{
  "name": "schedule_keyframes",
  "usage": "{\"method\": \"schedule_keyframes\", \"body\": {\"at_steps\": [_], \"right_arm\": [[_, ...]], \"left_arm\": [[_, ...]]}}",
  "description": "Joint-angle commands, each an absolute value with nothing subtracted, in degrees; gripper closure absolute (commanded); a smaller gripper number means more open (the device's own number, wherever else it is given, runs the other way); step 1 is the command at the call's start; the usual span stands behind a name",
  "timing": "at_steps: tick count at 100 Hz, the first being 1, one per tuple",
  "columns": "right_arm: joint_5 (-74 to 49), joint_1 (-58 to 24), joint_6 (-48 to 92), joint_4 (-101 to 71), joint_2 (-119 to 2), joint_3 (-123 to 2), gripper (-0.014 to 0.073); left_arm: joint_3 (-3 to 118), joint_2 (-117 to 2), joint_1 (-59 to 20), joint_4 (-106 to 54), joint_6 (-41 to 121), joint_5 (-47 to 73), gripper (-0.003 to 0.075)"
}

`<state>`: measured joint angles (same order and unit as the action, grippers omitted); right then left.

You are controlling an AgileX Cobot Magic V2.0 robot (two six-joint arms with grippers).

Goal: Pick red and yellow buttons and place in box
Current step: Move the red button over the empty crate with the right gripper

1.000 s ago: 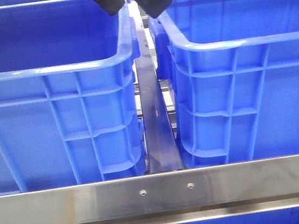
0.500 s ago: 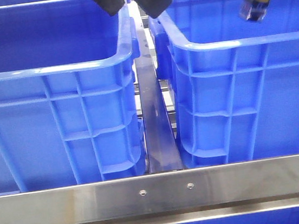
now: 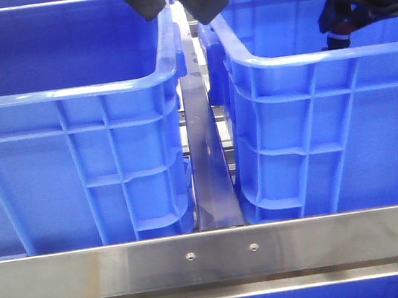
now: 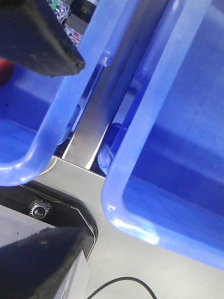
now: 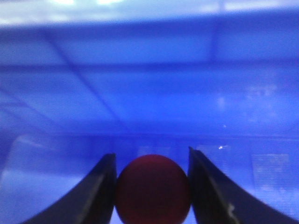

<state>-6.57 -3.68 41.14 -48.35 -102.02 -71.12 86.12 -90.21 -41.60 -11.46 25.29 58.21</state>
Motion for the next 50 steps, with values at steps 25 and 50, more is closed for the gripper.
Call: {"method": "schedule_keyframes", "body": {"at_steps": [25,50], "right_arm": [[1.3,-5.8,41.7,-48.7,-99.5,-73.2,0.0308],[1.5,-5.9,41.7,-48.7,-101.4,-73.4,0.0308]], "left_arm": [[87.8,-87.6,-42.0,-12.5,25.3,55.8,0.0103],[87.8,-87.6,-42.0,-12.5,25.3,55.8,0.0103]]}}
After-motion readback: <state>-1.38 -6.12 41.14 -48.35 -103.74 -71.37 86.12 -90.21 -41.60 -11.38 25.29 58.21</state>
